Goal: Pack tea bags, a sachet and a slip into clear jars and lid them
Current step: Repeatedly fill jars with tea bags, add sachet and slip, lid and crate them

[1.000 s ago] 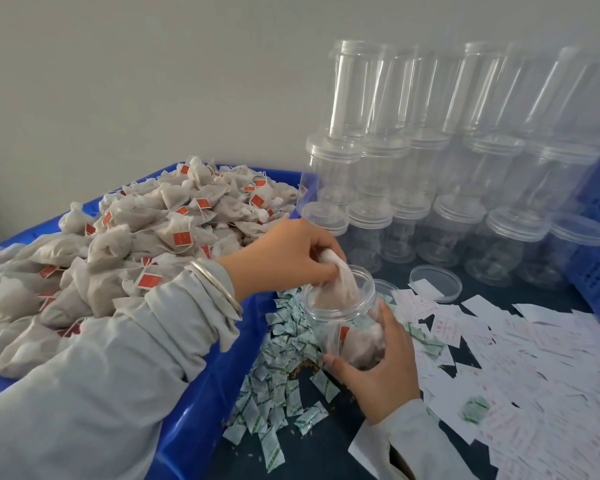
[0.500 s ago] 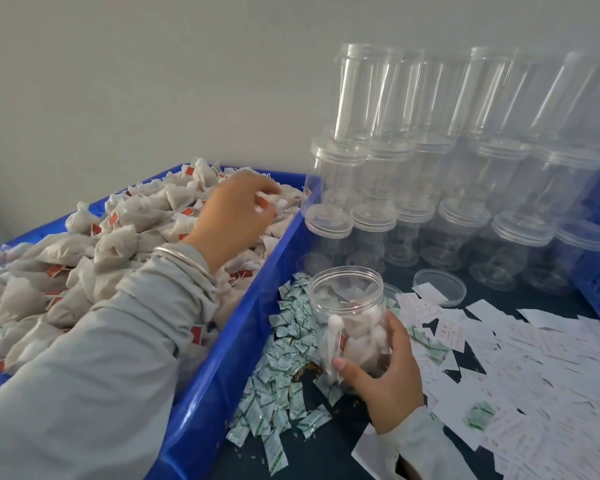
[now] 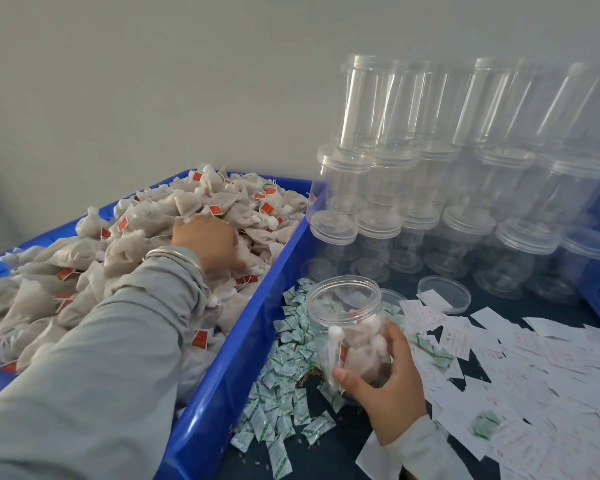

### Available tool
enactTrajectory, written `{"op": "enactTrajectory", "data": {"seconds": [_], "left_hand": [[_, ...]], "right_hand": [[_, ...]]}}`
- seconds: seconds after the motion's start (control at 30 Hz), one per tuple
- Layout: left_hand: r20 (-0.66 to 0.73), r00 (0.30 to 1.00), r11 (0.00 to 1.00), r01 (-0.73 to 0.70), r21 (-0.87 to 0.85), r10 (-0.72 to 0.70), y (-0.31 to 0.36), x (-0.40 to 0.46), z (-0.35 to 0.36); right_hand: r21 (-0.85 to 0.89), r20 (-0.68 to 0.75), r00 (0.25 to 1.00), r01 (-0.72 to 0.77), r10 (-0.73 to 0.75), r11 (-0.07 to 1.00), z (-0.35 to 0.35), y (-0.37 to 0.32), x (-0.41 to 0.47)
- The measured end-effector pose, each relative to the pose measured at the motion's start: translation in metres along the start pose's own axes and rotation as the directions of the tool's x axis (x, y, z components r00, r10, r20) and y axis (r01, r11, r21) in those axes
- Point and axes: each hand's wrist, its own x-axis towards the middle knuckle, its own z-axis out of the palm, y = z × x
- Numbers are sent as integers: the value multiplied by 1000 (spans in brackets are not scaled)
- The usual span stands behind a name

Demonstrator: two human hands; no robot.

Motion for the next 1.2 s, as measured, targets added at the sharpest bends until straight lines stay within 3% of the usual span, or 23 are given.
{"op": "enactTrajectory", "data": {"seconds": [0.1, 0.33, 0.53, 0.73, 0.83, 1.1, 1.2], "left_hand": [[-8, 1000, 996, 6, 87, -5, 8, -2, 0], [-15, 999, 997, 40, 67, -39, 10, 0, 1], [-151, 983, 961, 59, -271, -103, 3, 4, 1], [-396, 912, 907, -75, -415, -107, 2, 5, -3], [-425, 901, 859, -144, -491, -92, 5, 6, -2], [-384, 887, 641, -142, -754, -255, 5, 10, -5], [-407, 884, 629, -185, -755, -229, 5, 9, -6]], "right_hand": [[-7, 10, 1000, 4, -4, 1000, 1, 1, 0], [14, -4, 1000, -5, 5, 1000, 4, 2, 0], [5, -4, 1000, -5, 5, 1000, 4, 4, 0], [22, 4, 1000, 5, -5, 1000, 4, 3, 0], [33, 14, 1000, 9, -9, 999, 2, 0, 1], [89, -46, 999, 31, -27, 996, 1, -4, 2], [94, -63, 998, 2, 4, 996, 0, 0, 5]]}}
